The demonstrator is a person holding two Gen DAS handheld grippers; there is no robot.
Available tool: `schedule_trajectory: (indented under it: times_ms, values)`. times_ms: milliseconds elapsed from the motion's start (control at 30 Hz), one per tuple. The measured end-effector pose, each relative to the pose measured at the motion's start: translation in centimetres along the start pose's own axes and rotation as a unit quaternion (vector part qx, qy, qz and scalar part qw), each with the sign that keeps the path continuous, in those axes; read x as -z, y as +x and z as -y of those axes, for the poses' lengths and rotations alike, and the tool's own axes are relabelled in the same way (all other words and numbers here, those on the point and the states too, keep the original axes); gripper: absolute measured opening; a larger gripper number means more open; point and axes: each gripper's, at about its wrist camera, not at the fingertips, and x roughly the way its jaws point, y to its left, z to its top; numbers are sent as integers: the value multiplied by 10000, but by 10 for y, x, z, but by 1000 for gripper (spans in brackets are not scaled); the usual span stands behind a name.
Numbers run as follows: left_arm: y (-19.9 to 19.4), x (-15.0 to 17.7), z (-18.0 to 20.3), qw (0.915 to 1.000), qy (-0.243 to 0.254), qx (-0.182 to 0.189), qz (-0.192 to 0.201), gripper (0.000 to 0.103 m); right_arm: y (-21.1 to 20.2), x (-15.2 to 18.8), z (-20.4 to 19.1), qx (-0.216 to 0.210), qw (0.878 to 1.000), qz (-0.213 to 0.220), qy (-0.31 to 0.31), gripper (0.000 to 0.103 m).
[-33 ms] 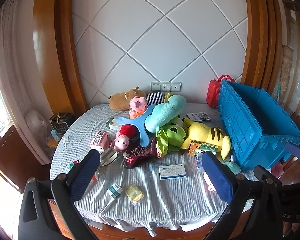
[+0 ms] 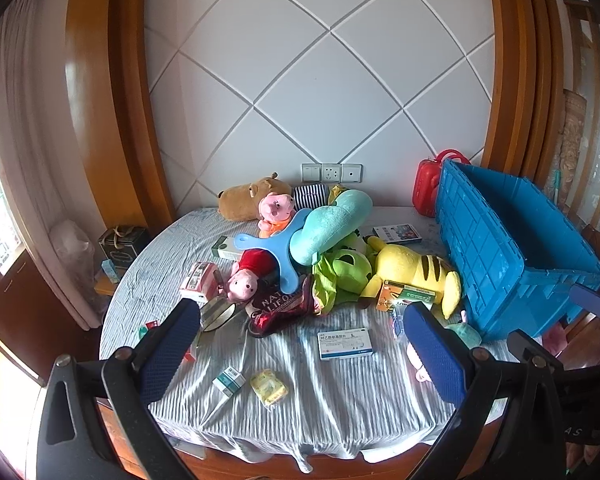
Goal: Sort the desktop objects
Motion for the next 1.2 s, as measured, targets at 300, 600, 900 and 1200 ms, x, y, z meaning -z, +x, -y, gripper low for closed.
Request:
schedule_trajectory:
  times_ms: [300, 600, 900, 1200]
  values:
    - [-1, 1, 3, 9999, 139, -68, 24, 103, -1, -1, -1, -21, 10000, -25, 16, 103]
    - [-3, 4, -2, 9998, 135, -78, 82, 103, -4, -3, -4, -26, 10000, -31, 11, 103]
    - [-5, 6, 3, 9998, 146, -122, 72, 103, -3, -4, -3, -41, 10000, -45, 4, 103]
    - [-3, 4, 2, 9998, 166, -124, 77, 103, -3, -4, -6, -29, 10000, -27, -3, 103]
